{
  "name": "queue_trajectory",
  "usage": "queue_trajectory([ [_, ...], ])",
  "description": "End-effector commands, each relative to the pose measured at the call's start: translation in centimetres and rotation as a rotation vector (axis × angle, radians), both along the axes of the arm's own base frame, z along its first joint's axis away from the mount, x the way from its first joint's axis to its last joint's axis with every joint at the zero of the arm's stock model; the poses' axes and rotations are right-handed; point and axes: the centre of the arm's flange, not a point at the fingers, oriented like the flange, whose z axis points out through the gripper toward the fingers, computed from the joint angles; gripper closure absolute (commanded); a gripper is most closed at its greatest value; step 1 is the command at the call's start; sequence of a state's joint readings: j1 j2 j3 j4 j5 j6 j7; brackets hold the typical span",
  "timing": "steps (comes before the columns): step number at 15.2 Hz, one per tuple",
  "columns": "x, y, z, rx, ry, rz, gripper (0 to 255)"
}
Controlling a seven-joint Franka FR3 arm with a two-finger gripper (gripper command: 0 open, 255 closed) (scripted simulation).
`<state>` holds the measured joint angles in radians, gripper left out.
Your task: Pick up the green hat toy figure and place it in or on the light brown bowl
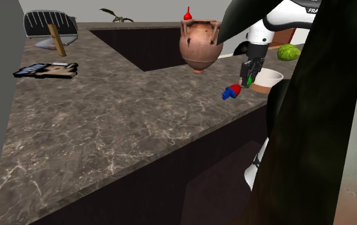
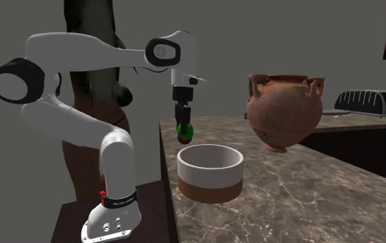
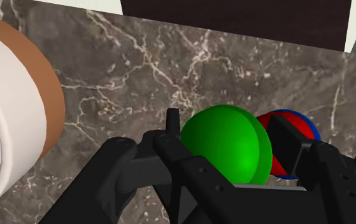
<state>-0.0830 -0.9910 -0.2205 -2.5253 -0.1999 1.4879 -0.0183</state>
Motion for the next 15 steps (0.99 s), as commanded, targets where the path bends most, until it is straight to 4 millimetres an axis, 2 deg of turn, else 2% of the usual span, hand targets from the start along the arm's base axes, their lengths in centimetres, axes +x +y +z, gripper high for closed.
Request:
queue_trajectory([
  [1, -0.1, -0.1, 1.0, 0.000, 0.000, 0.000, 255],
  [15, -0.1, -0.1, 8.4, 0.000, 0.000, 0.000, 255],
])
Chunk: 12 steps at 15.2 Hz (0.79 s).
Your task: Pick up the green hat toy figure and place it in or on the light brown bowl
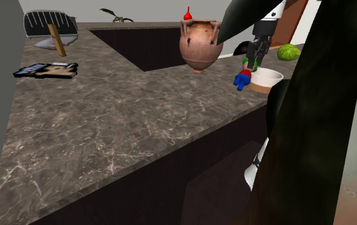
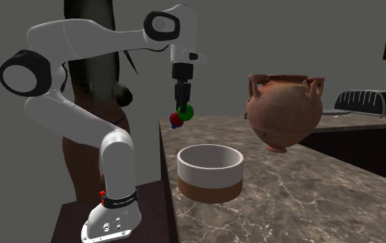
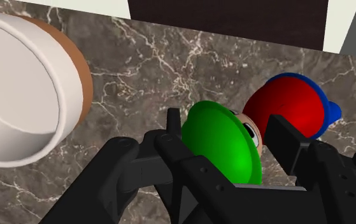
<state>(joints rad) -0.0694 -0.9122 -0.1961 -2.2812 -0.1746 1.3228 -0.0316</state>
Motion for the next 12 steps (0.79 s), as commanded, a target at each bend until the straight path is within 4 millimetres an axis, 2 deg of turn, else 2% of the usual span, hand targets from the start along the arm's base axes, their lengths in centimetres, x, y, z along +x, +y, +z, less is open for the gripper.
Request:
queue_trajectory([
  [1, 0.0, 0.0, 1.0, 0.000, 0.000, 0.000, 255],
  [2, 0.0, 0.0, 1.1, 0.000, 0.000, 0.000, 255],
  [12, -3.3, -12.8, 1.3, 0.000, 0.000, 0.000, 255],
])
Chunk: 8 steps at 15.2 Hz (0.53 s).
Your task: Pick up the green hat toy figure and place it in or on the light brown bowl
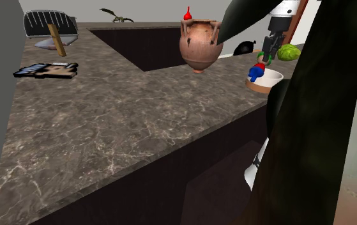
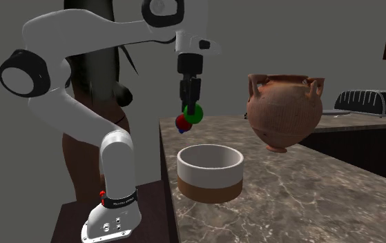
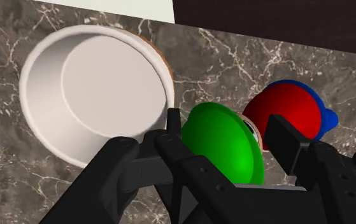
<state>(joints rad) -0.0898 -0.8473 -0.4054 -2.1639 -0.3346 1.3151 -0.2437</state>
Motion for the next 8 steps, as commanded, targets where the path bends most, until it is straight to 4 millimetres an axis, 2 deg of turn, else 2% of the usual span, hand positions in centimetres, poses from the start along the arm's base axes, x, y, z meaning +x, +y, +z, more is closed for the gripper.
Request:
queue_trajectory([
  [1, -1.0, -2.8, 0.2, -0.001, 0.001, 0.000, 255],
  [8, -3.3, -11.8, 0.3, -0.001, 0.001, 0.000, 255],
])
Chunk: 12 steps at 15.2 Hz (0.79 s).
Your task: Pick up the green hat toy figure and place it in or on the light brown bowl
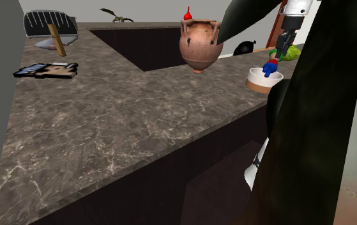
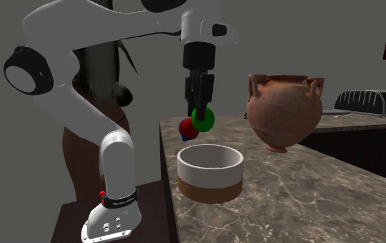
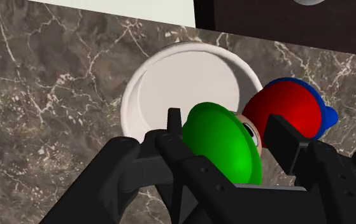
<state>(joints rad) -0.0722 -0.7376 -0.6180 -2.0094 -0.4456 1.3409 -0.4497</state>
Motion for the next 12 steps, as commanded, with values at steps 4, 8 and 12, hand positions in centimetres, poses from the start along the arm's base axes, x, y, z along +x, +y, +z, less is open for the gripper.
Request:
queue_trajectory([
  [4, -1.1, -4.5, -1.1, -0.001, 0.000, 0.001, 255],
  [8, -1.1, -4.5, -3.2, -0.001, 0.000, 0.001, 255],
  [12, -1.1, -4.5, -5.3, -0.001, 0.000, 0.001, 255],
])
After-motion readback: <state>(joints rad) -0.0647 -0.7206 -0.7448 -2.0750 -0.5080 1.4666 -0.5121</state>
